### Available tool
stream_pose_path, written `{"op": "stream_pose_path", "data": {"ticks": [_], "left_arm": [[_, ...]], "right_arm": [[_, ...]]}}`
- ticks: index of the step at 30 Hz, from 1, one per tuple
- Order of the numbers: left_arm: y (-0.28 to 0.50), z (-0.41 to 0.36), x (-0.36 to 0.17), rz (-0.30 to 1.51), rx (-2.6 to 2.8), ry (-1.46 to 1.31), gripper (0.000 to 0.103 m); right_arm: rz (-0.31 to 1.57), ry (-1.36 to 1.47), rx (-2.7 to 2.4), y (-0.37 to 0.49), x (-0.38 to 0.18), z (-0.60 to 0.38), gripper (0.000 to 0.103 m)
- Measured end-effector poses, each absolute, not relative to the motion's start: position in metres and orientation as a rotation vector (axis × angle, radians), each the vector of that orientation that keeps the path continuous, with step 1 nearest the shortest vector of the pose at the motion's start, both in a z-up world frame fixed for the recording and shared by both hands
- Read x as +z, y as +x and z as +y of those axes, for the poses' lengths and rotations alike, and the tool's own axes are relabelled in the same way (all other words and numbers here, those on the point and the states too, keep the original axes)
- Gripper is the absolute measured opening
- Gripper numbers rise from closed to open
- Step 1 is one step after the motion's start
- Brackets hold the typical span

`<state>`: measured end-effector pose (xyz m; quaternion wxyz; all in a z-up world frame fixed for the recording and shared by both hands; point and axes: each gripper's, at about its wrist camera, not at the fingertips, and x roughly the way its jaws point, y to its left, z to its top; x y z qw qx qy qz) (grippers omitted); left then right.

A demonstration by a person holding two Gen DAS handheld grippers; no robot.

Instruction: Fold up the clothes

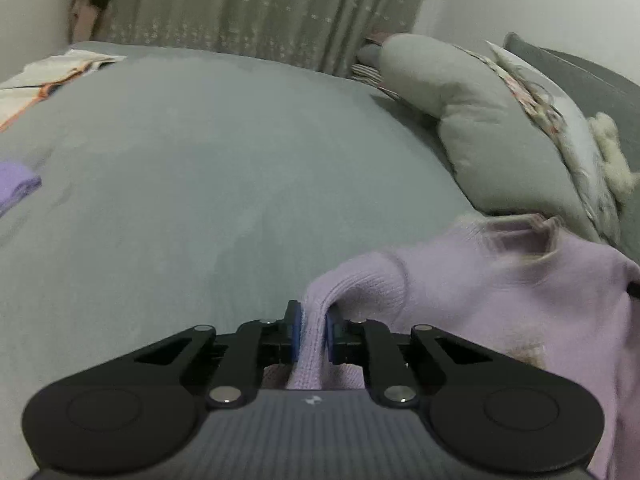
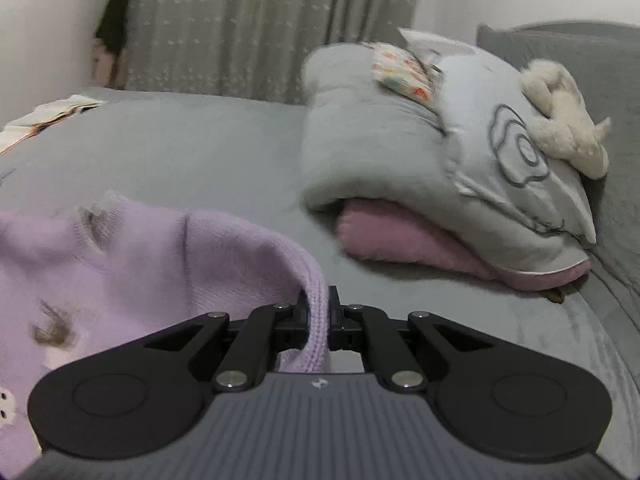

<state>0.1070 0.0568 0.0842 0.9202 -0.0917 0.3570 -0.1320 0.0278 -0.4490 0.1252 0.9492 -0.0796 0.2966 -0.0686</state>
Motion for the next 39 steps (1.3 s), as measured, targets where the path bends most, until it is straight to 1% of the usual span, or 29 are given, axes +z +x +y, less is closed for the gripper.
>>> {"op": "stream_pose_path", "data": {"ticks": [1,2,3,5,6,7,9,10,12,14,15,17,18,19,20,22,23,26,28,31,33,34,35,36,37,38,39], "left_arm": [[0.112,0.056,0.085,0.726,-0.278,-0.177,0.014],[0.118,0.055,0.083,0.738,-0.261,-0.163,0.018],[0.125,0.055,0.08,0.761,-0.231,-0.148,0.019],[0.135,0.06,0.076,0.787,-0.165,-0.112,0.018],[0.135,0.069,0.075,0.78,-0.126,-0.087,0.018],[0.134,0.078,0.074,0.772,-0.087,-0.063,0.018],[0.121,0.099,0.075,0.769,-0.091,-0.108,0.017],[0.114,0.103,0.076,0.77,-0.111,-0.135,0.017],[0.08,0.111,0.079,0.762,-0.221,-0.191,0.024],[0.036,0.109,0.078,0.759,-0.264,-0.178,0.043],[0.021,0.109,0.076,0.764,-0.275,-0.169,0.048],[-0.012,0.109,0.069,0.786,-0.282,-0.161,0.053],[-0.024,0.104,0.067,0.791,-0.249,-0.16,0.055],[-0.035,0.099,0.066,0.793,-0.207,-0.16,0.065],[-0.045,0.094,0.064,0.794,-0.165,-0.159,0.075],[-0.059,0.089,0.064,0.8,-0.073,-0.155,0.076],[-0.066,0.092,0.065,0.799,-0.03,-0.154,0.076],[-0.083,0.107,0.069,0.806,0.104,-0.168,0.078],[-0.105,0.131,0.065,0.847,0.185,-0.244,0.079],[-0.122,0.146,0.052,0.92,0.212,-0.344,0.079],[-0.128,0.151,0.042,0.952,0.196,-0.392,0.079],[-0.126,0.146,0.039,0.966,0.187,-0.413,0.082],[-0.119,0.139,0.028,0.997,0.161,-0.447,0.094],[-0.112,0.131,0.019,1.014,0.146,-0.446,0.101],[-0.106,0.125,0.016,1.019,0.142,-0.421,0.101],[-0.1,0.113,0.018,1.014,0.155,-0.341,0.073],[-0.098,0.107,0.022,1.002,0.154,-0.295,0.052]], "right_arm": [[0.628,-0.169,-0.16,0.041,0.121,-0.464,0.012],[0.675,-0.134,-0.185,0.055,0.109,-0.483,0.031],[0.722,-0.097,-0.211,0.069,0.097,-0.503,0.052],[0.818,-0.048,-0.241,0.082,0.076,-0.525,0.065],[0.848,-0.053,-0.256,0.081,0.066,-0.53,0.069],[0.846,-0.058,-0.259,0.079,0.064,-0.53,0.071],[0.775,-0.043,-0.279,0.062,0.065,-0.532,0.084],[0.744,-0.024,-0.29,0.056,0.068,-0.534,0.086],[0.661,0.089,-0.305,0.028,0.079,-0.538,0.086],[0.624,0.096,-0.31,0.011,0.088,-0.53,0.086],[0.608,0.068,-0.291,0.0,0.093,-0.521,0.086],[0.571,-0.003,-0.225,-0.03,0.105,-0.495,0.087],[0.556,-0.028,-0.201,-0.044,0.109,-0.484,0.09],[0.538,-0.044,-0.19,-0.056,0.112,-0.476,0.092],[0.529,-0.046,-0.177,-0.074,0.113,-0.46,0.096],[0.563,-0.05,-0.081,-0.096,0.109,-0.441,0.098],[0.604,-0.044,-0.001,-0.115,0.098,-0.421,0.098],[0.672,0.005,0.042,-0.135,0.077,-0.397,0.098],[0.677,0.058,0.019,-0.143,0.073,-0.387,0.098],[0.642,0.168,0.007,-0.15,0.077,-0.383,0.098],[0.647,0.116,0.018,-0.148,0.078,-0.369,0.098],[0.65,0.088,0.023,-0.147,0.078,-0.362,0.096],[0.689,0.038,-0.005,-0.137,0.067,-0.358,0.074],[0.73,-0.013,-0.035,-0.126,0.055,-0.354,0.015],[0.766,0.048,-0.044,-0.12,0.048,-0.362,0.009],[0.752,0.09,-0.028,-0.123,0.053,-0.371,0.007],[0.734,0.131,-0.012,-0.128,0.059,-0.379,0.006]]}}
